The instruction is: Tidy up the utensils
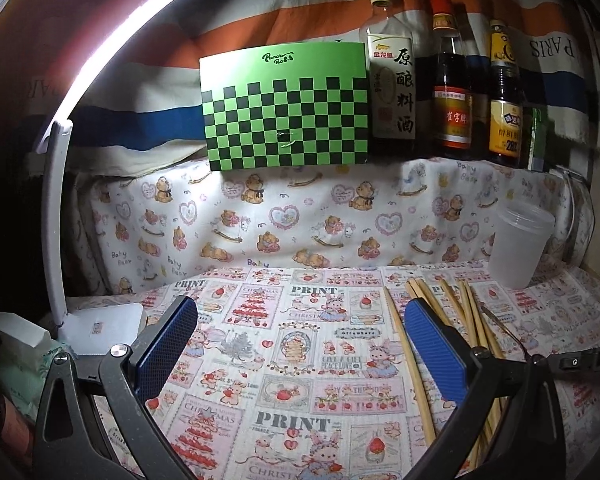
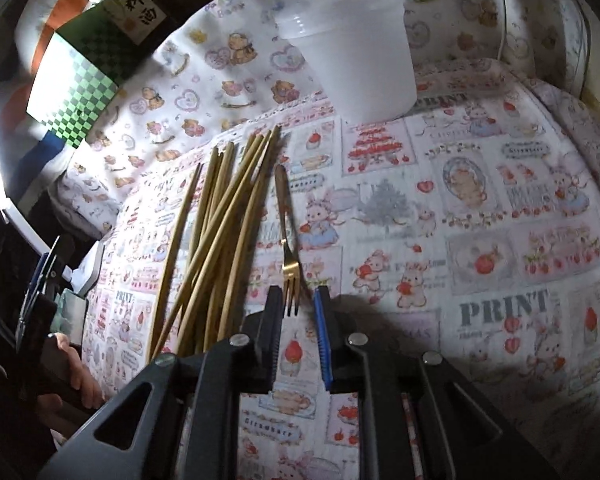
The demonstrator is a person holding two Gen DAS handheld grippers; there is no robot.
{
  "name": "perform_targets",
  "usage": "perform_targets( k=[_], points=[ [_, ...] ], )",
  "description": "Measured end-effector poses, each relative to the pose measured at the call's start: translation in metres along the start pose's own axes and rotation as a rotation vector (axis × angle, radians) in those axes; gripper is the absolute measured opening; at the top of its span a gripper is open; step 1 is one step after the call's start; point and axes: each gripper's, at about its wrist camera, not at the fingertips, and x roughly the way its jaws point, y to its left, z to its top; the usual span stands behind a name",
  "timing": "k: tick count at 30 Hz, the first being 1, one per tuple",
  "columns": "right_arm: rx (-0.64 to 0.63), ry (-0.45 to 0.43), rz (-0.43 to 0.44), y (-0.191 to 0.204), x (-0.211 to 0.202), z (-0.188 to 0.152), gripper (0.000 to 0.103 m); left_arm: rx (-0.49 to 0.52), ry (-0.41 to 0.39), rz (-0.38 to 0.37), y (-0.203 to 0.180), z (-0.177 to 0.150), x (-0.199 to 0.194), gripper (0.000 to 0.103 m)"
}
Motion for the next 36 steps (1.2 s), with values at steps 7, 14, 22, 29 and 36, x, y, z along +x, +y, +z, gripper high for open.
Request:
perform_targets(
  k=[7,14,22,29,36],
  points=[
    [-0.048,-0.009,-0.006,0.009,0.003,-0.004,0.012,0.036,-0.018,0.018,-0.007,-0.002,-0.003,0.103],
    [0.041,-0.079,-0.019,-0.008,-0.003,0.001,0.007,0.037,-0.004,0.015,-0.007,-0.002,-0.001,0.103],
    [-0.037,-0.252,-0.085,0.000,-0.027,0.004,0.001,0.042,-0.002,0.010,-0.008,-0.003,-0.001,0.103],
    [-0.111,-0.329,-0.099,0.011,-0.036,0.003,0.002,0.074,0.043,-0.059,-0.017,-0.004,0.002,0.103],
    [-0.128,-0.257,-0.101,0.013,-0.024,0.003,0.020,0.089,0.151,-0.139,-0.023,-0.011,0.015,0.069]
  ],
)
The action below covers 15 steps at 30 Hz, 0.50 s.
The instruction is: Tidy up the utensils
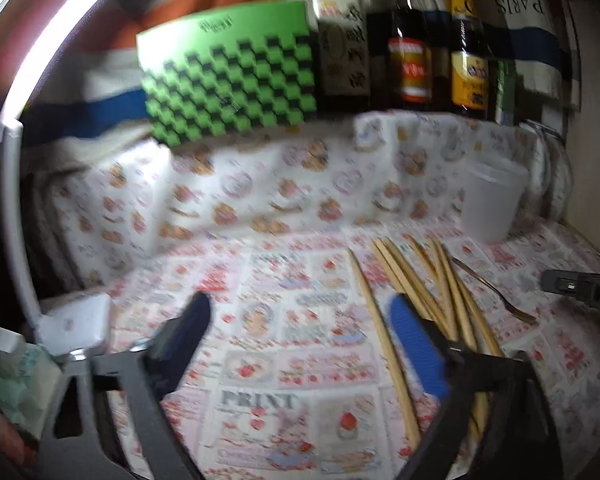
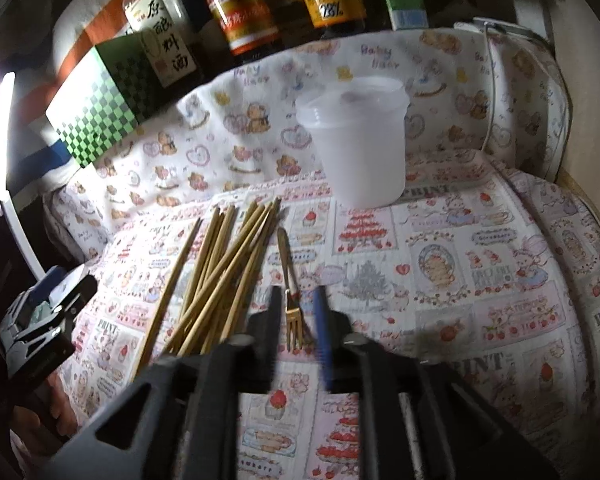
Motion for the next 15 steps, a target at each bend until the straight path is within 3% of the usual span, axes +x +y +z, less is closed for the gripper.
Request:
perform_targets(
  k=[3,4,11,15],
  points=[
    [-0.013,0.012,0.002,0.002,0.002,-0.001,0.020,-0.061,0.127,-0.148,0.004,-0.004,0.015,0.040],
    [-0.020,0.011,-0.002,0.004,0.002,-0.001,0.021,-0.078,0.163,-0.187,0.004,-0.006,0.020,0.037],
    [-0.059,-0.008,-0.039,0.009,0.000,-0.002,0.025,-0.021,0.261,-0.295,-0.022,-0.018,0.025,0.033],
    [-0.059,-0.022,-0.053,0.008,-0.002,-0.001,0.025,-0.016,0.307,-0.290,-0.028,-0.022,0.030,0.022]
  ],
)
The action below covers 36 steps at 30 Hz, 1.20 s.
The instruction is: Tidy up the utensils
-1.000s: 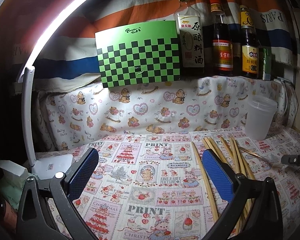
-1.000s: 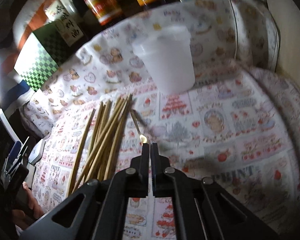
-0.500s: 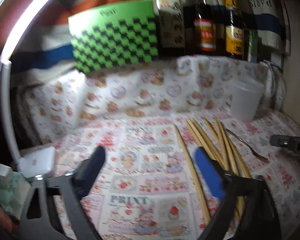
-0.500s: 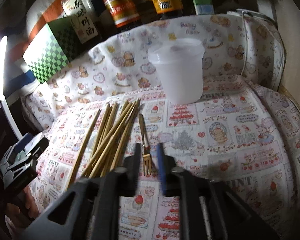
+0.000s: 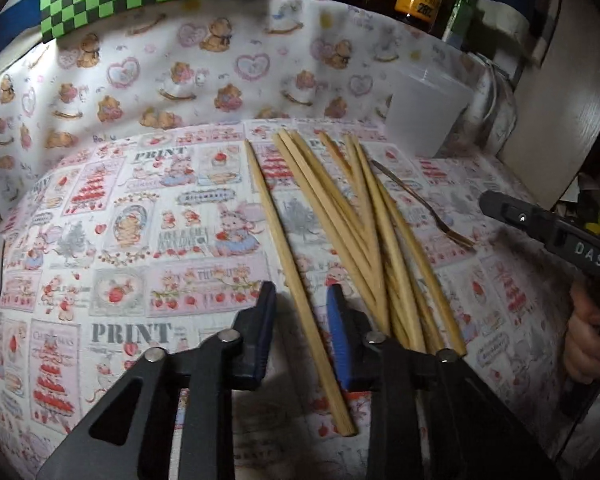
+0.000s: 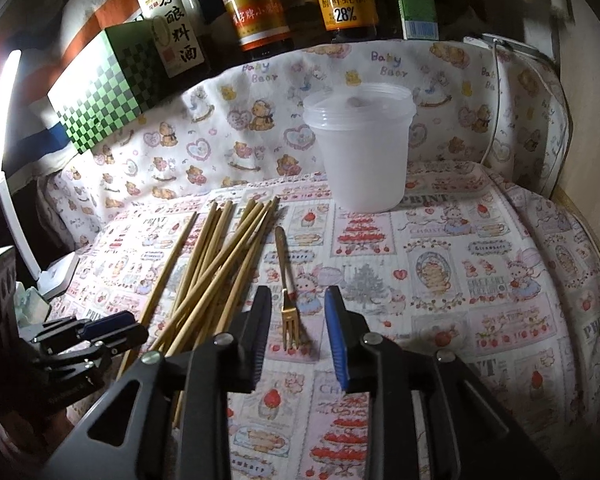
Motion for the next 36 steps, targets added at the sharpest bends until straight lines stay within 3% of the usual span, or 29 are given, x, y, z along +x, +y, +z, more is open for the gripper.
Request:
perform_targets(
  k=[5,10,11,14,17,21,26,32,36],
  points=[
    [-0.017,0.000,-0.007,0.004,-0.001,-0.001,0.027,0.007,0.010,0.041,-0.002,-0.001,0.000,0.018],
    [-0.128,0.010,0.014,0.021,0.000,-0.005,0.032,0.079,0.014,0.174,-0.010,-0.005,-0.001,0.015],
    [-0.175,0.035,0.041,0.028,0.001,-0.007,0.032,0.064,0.016,0.182,-0.007,-0.005,-0.002,0.006],
    [-0.254,0.085,0.089,0.045,0.004,-0.017,0.032,-0.007,0.010,0.153,0.009,-0.003,-0.005,0.006],
    [-0.291,0.142,0.101,0.054,0.013,-0.024,0.032,-0.033,-0.078,0.143,0.015,0.001,-0.018,0.006],
    [-0.296,0.156,0.083,0.054,0.019,-0.025,0.032,-0.008,-0.260,0.158,0.008,0.002,-0.050,0.006],
    [-0.294,0.185,0.102,0.056,0.022,-0.028,0.032,-0.008,-0.416,0.159,0.007,0.001,-0.076,0.006],
    [-0.304,0.184,0.088,0.059,0.022,-0.031,0.031,-0.014,-0.465,0.161,0.008,0.004,-0.084,0.006],
    [-0.332,0.150,-0.008,0.060,0.020,-0.032,0.028,-0.033,-0.489,0.158,0.010,0.001,-0.090,0.006]
  ],
)
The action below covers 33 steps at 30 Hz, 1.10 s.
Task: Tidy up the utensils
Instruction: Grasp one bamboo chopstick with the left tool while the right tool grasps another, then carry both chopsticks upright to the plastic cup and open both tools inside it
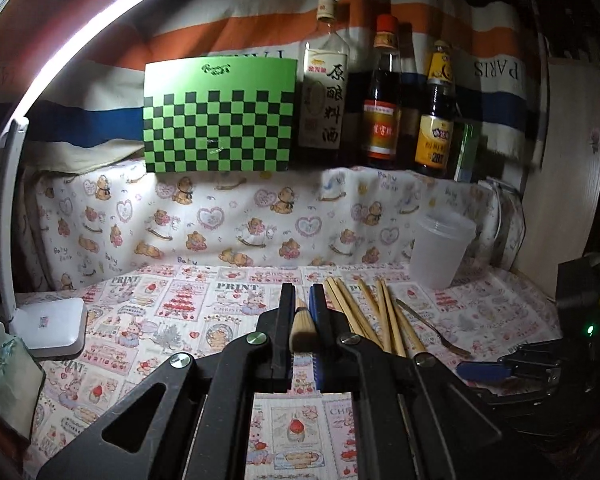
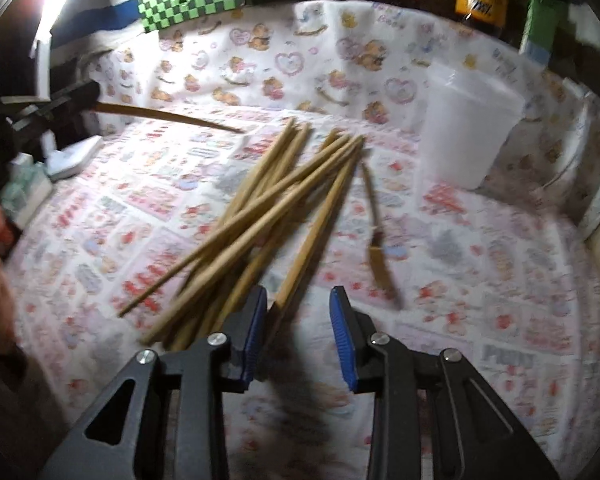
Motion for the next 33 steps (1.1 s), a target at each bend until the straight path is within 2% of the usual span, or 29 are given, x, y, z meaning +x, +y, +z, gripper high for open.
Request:
perform_targets(
  k=[3,4,9,12,16,22,27,31,33],
  points=[
    [0.013,0.008,-0.002,-0.004,0.003,0.001,0.020,-0.012,-0.018,0.012,0.002,0.000,-0.003,0.006],
    [0.011,0.006,-0.015,-0.005,0.004,0.001,0.009,-0.013,-0.022,0.015,0.003,0.000,-0.004,0.006],
    [0.044,-0.008,-0.001,-0.011,0.004,0.000,0.008,0.010,-0.045,0.049,0.001,-0.001,-0.006,0.006],
    [0.109,-0.106,0.036,-0.021,-0.017,0.004,0.007,-0.003,-0.068,0.030,0.002,-0.001,-0.011,0.006],
    [0.172,-0.329,0.021,-0.035,-0.058,0.006,0.007,-0.011,-0.101,0.031,0.003,0.001,-0.016,0.006],
    [0.220,-0.562,0.010,-0.045,-0.095,-0.001,0.007,-0.033,-0.118,0.023,0.006,0.002,-0.018,0.006],
    [0.203,-0.713,0.008,-0.047,-0.123,-0.003,0.006,-0.012,-0.172,0.011,0.005,0.002,-0.028,0.006],
    [0.211,-0.764,-0.027,-0.051,-0.137,0.003,0.006,0.025,-0.253,-0.009,0.000,0.006,-0.042,0.006],
    [0.232,-0.773,-0.016,-0.056,-0.145,0.011,0.006,0.009,-0.238,0.003,-0.003,0.013,-0.040,0.006]
  ],
)
